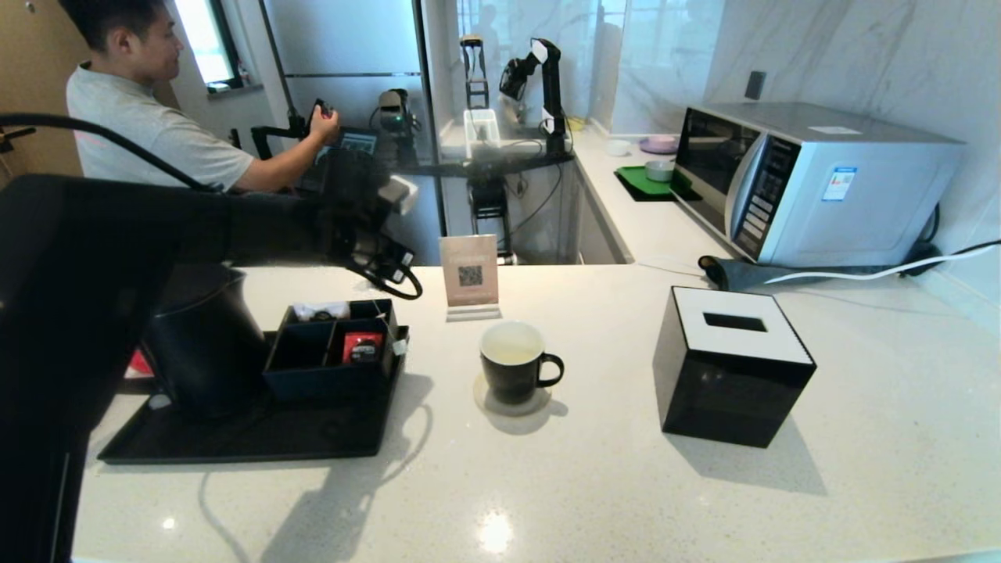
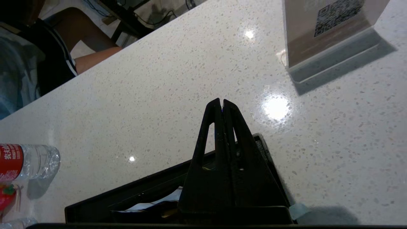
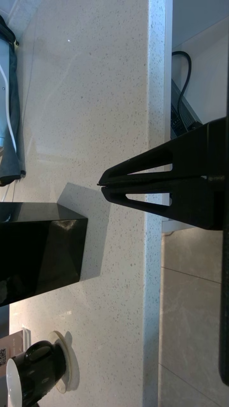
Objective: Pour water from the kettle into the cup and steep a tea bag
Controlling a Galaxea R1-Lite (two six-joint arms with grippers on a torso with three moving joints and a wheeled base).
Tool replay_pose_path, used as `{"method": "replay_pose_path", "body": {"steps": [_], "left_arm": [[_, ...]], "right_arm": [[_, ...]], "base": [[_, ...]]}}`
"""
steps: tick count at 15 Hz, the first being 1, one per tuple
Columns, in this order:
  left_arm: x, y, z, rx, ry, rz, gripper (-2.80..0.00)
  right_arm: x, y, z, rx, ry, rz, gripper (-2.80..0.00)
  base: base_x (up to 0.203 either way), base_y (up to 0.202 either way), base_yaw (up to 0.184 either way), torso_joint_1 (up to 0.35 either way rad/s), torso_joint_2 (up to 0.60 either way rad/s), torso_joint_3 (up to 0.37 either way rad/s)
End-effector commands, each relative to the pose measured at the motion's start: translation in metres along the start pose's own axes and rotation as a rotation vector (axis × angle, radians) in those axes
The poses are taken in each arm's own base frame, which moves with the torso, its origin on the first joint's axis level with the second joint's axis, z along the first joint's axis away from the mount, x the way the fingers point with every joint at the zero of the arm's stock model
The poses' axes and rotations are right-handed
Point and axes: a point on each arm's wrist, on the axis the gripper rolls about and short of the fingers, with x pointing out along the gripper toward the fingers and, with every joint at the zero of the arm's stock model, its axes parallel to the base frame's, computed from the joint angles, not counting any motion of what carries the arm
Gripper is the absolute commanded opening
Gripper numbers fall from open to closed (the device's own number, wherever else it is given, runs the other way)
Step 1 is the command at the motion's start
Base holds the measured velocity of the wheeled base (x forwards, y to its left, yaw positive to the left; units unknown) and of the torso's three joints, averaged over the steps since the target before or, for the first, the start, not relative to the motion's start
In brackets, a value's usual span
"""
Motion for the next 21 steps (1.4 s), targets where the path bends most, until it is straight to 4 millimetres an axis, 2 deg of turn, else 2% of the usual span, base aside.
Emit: {"method": "replay_pose_path", "body": {"steps": [1,8,15,21], "left_arm": [[-0.014,-0.001,0.009,0.003,-0.033,0.0,-2.8],[-0.051,-0.005,0.026,0.005,-0.102,-0.018,-2.8],[-0.111,-0.037,0.033,0.051,-0.169,-0.109,-2.8],[-0.144,-0.054,0.038,0.078,-0.223,-0.169,-2.8]], "right_arm": [[0.0,0.0,0.0,0.0,0.001,0.001,-2.8],[0.0,0.0,0.0,0.0,0.001,0.001,-2.8],[0.0,0.0,0.0,0.0,0.001,0.001,-2.8],[0.0,0.0,0.0,0.001,0.003,0.0,-2.8]], "base": [[0.0,0.0,0.0,0.0,0.0,0.0],[0.0,0.0,0.0,0.0,0.0,0.0],[0.0,0.0,0.0,0.0,0.0,0.0],[0.0,0.0,0.0,0.0,0.0,0.0]]}}
